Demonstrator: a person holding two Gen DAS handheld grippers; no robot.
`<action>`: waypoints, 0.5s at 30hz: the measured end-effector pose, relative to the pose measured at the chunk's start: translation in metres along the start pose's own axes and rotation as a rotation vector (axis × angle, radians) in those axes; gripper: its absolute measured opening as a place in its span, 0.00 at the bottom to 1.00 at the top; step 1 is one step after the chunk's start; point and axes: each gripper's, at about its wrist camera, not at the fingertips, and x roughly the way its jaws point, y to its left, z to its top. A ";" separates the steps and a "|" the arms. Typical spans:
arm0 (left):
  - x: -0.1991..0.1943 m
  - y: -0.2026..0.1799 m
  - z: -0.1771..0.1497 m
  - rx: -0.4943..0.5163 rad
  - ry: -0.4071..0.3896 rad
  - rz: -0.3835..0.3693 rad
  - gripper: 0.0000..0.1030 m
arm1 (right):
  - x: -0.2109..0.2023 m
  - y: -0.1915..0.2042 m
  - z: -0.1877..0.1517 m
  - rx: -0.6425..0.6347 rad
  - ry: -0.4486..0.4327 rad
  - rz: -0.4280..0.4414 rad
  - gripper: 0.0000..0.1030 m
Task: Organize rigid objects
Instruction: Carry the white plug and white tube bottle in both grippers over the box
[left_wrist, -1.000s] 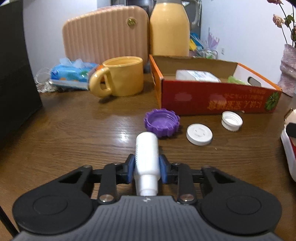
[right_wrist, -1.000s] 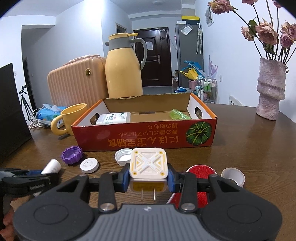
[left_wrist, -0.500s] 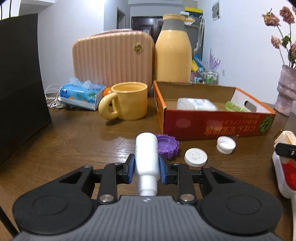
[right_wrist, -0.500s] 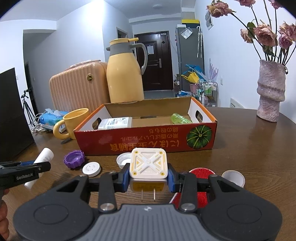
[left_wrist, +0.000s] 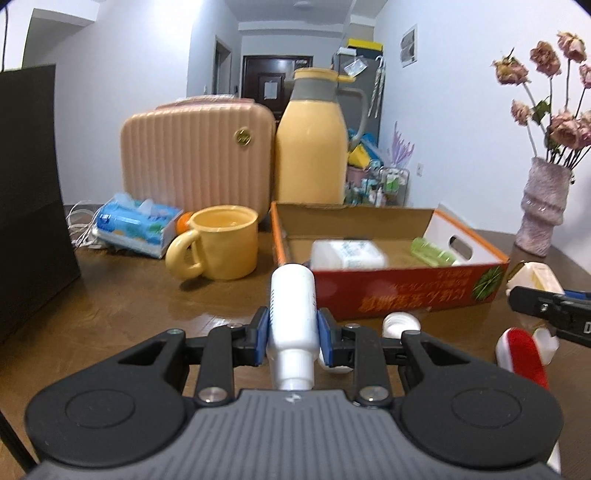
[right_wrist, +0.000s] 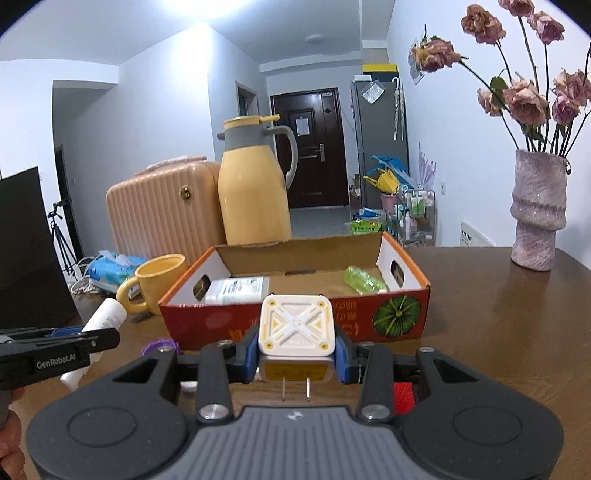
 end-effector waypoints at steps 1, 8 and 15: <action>-0.001 -0.003 0.003 0.001 -0.007 -0.006 0.27 | 0.000 0.000 0.003 0.001 -0.004 -0.002 0.37; -0.003 -0.018 0.024 -0.005 -0.047 -0.039 0.27 | 0.003 0.000 0.021 0.001 -0.030 -0.016 0.37; 0.002 -0.027 0.045 -0.026 -0.082 -0.060 0.27 | 0.014 -0.003 0.040 0.011 -0.054 -0.024 0.37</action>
